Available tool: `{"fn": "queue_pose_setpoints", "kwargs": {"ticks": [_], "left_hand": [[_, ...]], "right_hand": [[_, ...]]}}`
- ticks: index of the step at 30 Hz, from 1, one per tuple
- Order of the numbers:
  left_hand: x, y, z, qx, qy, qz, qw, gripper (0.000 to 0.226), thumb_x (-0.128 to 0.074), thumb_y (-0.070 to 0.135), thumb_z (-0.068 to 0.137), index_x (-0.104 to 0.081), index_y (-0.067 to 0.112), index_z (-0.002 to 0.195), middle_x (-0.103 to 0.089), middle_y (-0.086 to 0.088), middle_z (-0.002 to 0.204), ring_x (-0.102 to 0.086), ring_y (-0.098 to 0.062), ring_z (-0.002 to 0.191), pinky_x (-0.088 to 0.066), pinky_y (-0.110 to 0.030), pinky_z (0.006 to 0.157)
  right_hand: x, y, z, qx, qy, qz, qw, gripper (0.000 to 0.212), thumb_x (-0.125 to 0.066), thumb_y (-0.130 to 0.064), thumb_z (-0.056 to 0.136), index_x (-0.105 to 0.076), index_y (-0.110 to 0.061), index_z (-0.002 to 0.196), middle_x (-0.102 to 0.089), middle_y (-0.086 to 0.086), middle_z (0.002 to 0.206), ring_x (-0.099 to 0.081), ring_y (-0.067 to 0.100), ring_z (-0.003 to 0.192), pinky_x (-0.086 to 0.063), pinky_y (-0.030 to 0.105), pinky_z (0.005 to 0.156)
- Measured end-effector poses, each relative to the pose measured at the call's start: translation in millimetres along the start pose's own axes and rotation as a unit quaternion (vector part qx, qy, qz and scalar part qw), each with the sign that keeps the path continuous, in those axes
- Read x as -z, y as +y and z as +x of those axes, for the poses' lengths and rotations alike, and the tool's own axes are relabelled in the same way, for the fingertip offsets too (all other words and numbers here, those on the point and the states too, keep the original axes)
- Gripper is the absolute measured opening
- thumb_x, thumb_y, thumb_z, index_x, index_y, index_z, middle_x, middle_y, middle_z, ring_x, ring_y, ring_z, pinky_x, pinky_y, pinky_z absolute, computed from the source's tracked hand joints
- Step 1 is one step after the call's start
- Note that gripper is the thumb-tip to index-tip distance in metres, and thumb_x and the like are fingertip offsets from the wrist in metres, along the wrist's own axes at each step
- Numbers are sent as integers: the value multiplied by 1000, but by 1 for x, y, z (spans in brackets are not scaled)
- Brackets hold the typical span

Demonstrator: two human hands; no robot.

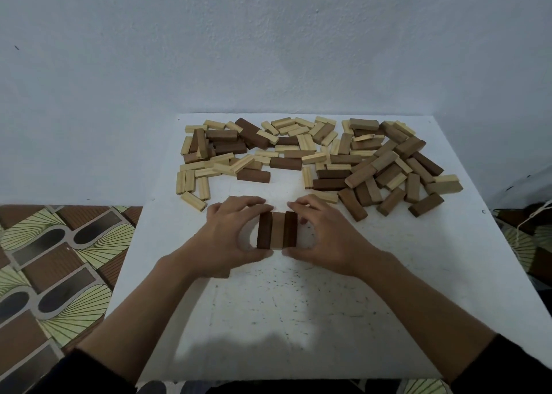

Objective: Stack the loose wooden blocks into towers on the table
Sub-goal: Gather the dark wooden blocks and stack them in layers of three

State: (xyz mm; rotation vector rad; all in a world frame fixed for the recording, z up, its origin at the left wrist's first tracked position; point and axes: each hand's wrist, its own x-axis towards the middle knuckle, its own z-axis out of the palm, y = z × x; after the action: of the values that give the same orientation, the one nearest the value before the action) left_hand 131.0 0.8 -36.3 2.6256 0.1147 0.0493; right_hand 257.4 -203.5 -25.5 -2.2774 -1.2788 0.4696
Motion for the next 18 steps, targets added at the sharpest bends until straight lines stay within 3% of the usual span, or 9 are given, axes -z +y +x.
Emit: {"fn": "queue_pose_setpoints", "kwargs": {"ticks": [2,8,18], "left_hand": [[1,0,4,-1,-6,14,1000,71,-78,49,80,-48,34,143,-48,15,143,-38,-5,133,-23,-40,108],[2,7,8,7,-13,-1,1000,60,-83,50,74,-58,30,126,-59,14,116,-51,-3,105,-32,-37,99],[-4,20,1,-11,-21,16,1000,59,-79,56,72,-62,32,123,-56,15,112,-49,-2,103,-30,-36,98]], "right_hand": [[-2,0,6,0,-6,-3,1000,88,-79,-56,77,-45,-15,148,-42,-6,137,-48,11,116,-44,31,98],[6,-3,15,38,-54,4,998,66,-84,-44,76,-59,-16,130,-46,-5,119,-48,10,97,-45,29,85],[11,-3,9,45,-88,24,995,64,-89,-41,69,-61,-20,124,-49,-9,112,-49,4,90,-40,19,75]]}}
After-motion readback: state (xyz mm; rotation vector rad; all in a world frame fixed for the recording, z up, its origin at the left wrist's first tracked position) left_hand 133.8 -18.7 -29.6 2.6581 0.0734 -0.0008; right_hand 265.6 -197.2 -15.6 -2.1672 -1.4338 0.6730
